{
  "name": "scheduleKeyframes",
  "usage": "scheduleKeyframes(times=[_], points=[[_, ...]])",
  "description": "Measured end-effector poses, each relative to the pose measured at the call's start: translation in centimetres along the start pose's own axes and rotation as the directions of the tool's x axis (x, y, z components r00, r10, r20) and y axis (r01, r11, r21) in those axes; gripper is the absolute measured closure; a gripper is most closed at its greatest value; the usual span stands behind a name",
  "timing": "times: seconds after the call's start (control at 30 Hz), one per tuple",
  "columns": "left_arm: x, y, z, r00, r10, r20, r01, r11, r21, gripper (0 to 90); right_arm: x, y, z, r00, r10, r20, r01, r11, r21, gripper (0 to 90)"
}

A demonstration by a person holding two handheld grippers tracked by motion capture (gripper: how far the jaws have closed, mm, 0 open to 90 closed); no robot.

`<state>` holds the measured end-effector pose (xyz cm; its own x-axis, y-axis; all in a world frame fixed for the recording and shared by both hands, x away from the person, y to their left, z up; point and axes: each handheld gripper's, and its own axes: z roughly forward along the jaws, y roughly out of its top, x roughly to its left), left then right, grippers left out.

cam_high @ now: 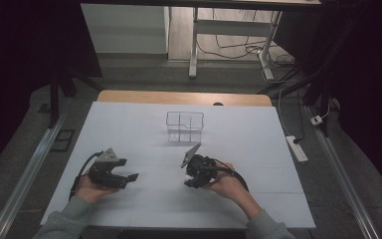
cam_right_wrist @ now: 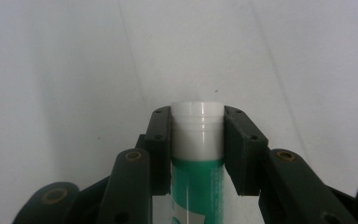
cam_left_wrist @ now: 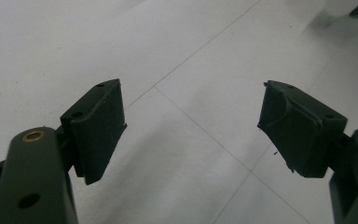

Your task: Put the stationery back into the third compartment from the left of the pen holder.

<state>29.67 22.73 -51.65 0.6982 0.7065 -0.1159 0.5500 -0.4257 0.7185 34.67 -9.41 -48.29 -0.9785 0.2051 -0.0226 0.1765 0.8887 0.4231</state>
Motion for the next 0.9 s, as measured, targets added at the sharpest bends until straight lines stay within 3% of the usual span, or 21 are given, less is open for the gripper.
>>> scheduleKeyframes(times=[0.2,0.57,0.9], points=[[0.1,0.0,0.0,1.0,-0.004,-0.002,0.004,1.0,0.002,21.8,-0.4,-0.2,-1.6,0.9992,0.03,0.026,-0.028,0.996,-0.081,63.8],[0.1,0.0,0.0,0.9999,-0.007,-0.008,0.007,1.0,0.004,21.3,-0.8,-0.5,-2.8,0.997,0.068,0.039,-0.061,0.987,-0.148,63.8],[0.1,0.0,0.0,0.9999,-0.008,-0.007,0.008,1.0,0.005,21.2,-1.2,-0.9,-4.2,0.9921,0.11,0.061,-0.092,0.967,-0.237,63.8]])
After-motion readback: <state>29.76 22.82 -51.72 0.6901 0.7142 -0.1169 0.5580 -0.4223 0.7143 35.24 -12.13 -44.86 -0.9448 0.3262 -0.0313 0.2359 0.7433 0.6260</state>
